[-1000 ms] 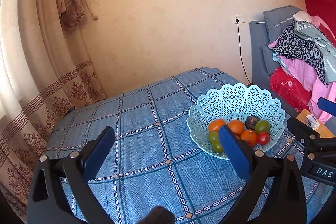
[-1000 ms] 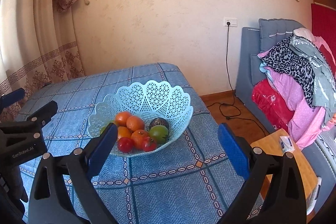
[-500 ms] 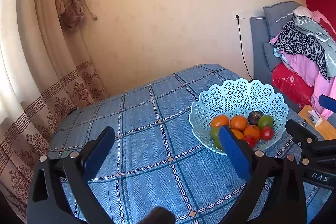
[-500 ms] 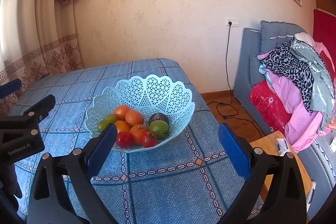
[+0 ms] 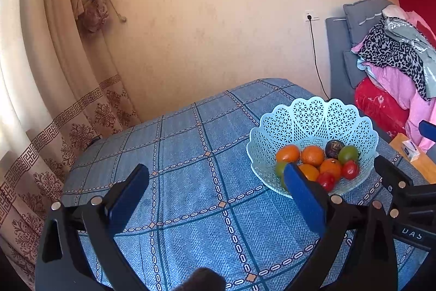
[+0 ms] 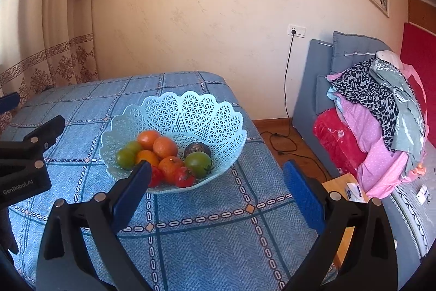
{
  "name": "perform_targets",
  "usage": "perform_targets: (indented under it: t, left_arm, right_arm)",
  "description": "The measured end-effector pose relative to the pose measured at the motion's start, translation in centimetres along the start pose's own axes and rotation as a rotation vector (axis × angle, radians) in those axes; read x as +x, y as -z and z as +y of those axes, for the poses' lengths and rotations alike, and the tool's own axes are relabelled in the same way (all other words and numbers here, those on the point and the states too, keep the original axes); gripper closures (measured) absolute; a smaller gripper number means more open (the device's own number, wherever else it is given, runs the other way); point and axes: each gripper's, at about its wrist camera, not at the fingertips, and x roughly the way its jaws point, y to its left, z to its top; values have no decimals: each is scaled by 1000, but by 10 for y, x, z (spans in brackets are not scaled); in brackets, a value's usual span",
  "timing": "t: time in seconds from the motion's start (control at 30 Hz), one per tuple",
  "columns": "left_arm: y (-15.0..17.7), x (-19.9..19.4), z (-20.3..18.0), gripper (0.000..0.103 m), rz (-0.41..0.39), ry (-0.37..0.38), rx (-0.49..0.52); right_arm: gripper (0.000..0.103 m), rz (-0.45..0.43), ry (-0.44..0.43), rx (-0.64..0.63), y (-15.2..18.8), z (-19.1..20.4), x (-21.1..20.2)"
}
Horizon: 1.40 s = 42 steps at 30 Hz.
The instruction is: Organize fruits
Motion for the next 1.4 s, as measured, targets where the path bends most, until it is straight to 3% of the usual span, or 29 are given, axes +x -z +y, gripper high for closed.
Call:
perform_targets:
  t: [0.57, 1.1, 1.4]
  left_arm:
    - [3, 6, -9, 5, 15, 6, 31]
    - [5, 4, -15, 5, 6, 18, 53]
    - [17, 11, 3, 5, 90, 40, -10]
  right_arm:
    - [5, 8, 78, -47, 0, 3, 2]
    - [5, 14, 81, -59, 2, 7, 4]
    - [4, 54, 18, -30, 4, 8, 9]
